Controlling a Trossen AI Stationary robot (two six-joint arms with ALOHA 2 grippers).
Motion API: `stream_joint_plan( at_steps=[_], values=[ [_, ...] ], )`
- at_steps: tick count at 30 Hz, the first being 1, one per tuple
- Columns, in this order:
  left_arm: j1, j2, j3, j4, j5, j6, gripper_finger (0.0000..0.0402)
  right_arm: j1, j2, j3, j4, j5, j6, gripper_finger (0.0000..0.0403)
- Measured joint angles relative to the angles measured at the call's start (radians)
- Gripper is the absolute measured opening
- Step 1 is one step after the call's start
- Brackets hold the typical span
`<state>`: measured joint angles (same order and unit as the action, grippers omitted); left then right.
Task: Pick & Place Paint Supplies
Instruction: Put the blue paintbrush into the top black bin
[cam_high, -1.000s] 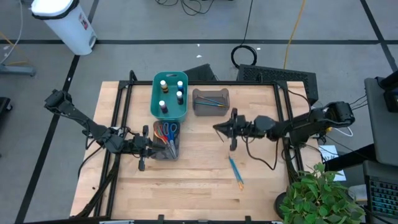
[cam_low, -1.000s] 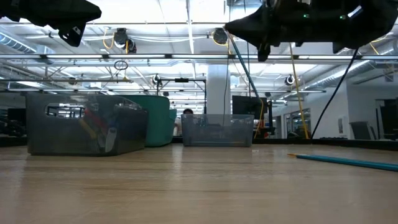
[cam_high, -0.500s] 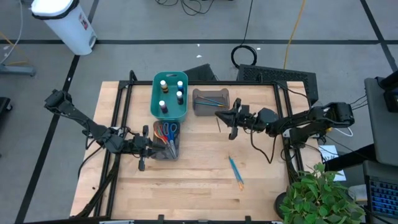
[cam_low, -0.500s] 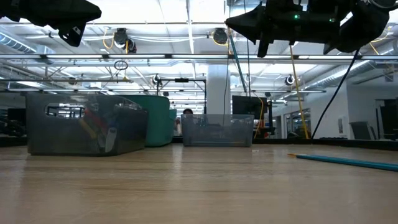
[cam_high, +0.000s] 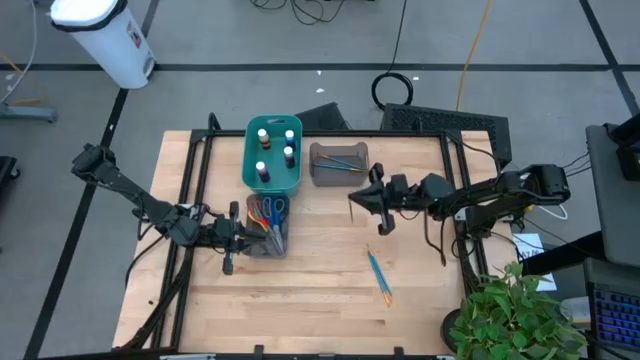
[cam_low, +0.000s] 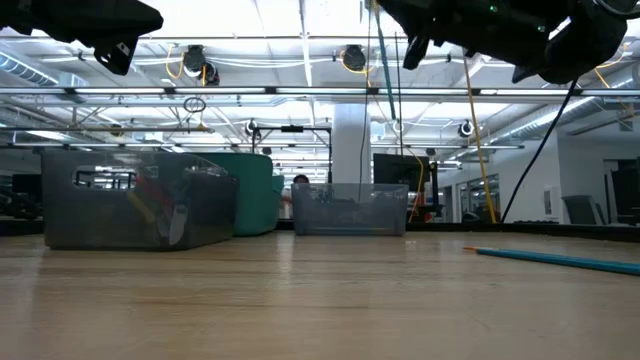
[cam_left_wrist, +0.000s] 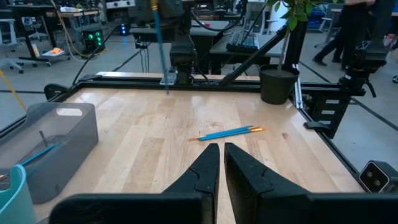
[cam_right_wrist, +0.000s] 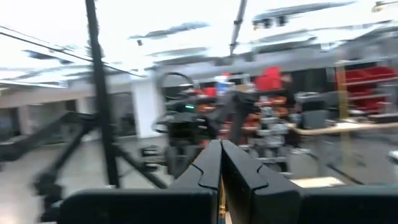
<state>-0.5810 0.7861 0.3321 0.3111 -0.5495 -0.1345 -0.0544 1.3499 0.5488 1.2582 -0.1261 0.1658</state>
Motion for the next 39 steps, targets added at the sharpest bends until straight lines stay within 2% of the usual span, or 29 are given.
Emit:
stream_joint_plan(
  at_steps=[11, 29, 36, 39],
  values=[
    [0.000, 0.000, 0.000, 0.000, 0.000, 0.000, 0.0033, -0.004, 0.000, 0.000, 0.044, -0.246, 0.062, 0.0000],
    [0.000, 0.000, 0.000, 0.005, 0.000, 0.000, 0.0033, -0.004, 0.000, 0.000, 0.043, -0.237, 0.058, 0.0000],
    [0.000, -0.002, 0.000, 0.133, 0.004, 0.043, 0.0033, -0.004, 0.000, 0.000, 0.041, -0.236, 0.058, 0.0000],
    [0.009, -0.005, 0.000, 0.136, -0.002, 0.070, 0.0033, -0.004, 0.000, 0.000, 0.036, -0.235, 0.058, 0.0000]
  ],
)
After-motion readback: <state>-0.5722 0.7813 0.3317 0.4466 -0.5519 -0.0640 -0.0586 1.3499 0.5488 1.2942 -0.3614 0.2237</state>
